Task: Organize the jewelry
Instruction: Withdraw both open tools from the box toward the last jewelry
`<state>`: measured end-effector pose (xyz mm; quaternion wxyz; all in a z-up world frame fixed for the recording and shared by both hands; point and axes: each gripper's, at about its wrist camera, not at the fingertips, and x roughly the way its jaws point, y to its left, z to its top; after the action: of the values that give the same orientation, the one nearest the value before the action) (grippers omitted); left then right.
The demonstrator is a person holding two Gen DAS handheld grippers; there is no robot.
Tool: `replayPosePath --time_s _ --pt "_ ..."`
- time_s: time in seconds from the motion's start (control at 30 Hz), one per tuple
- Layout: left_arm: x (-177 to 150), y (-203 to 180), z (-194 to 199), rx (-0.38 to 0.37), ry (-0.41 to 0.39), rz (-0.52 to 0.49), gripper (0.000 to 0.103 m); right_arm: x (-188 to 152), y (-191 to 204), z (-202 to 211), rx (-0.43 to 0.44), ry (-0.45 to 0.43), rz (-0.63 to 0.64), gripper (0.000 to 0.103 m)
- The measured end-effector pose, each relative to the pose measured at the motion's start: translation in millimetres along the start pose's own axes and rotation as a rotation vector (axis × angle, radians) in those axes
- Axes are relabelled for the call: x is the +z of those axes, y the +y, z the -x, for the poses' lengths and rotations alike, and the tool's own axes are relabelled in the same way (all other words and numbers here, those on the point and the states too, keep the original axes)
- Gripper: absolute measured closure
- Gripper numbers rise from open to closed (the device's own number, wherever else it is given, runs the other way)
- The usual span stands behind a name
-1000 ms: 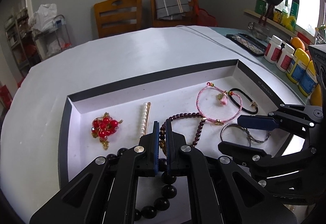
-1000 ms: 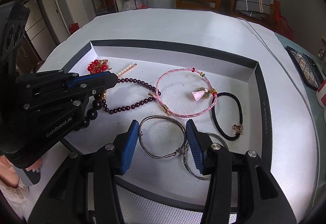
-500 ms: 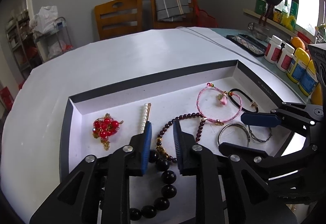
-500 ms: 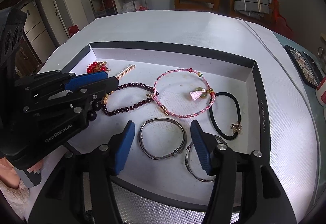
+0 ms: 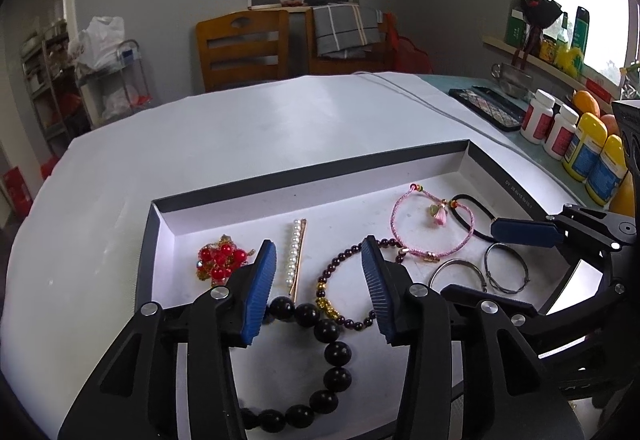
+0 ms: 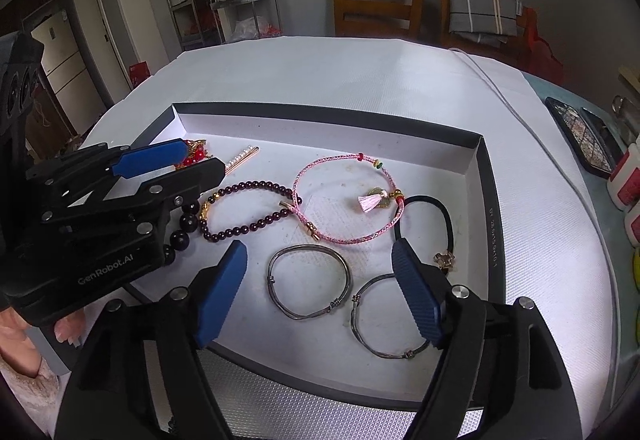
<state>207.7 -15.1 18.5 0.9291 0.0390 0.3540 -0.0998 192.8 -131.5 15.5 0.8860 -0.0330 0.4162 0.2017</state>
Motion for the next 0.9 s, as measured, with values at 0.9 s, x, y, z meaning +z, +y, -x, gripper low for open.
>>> replayPosePath --time_s 0.9 --pt "-2 -9 86 -0.013 -0.094 -0.015 0.012 -13 -21 101 -0.002 -0.189 -0.050 0.006"
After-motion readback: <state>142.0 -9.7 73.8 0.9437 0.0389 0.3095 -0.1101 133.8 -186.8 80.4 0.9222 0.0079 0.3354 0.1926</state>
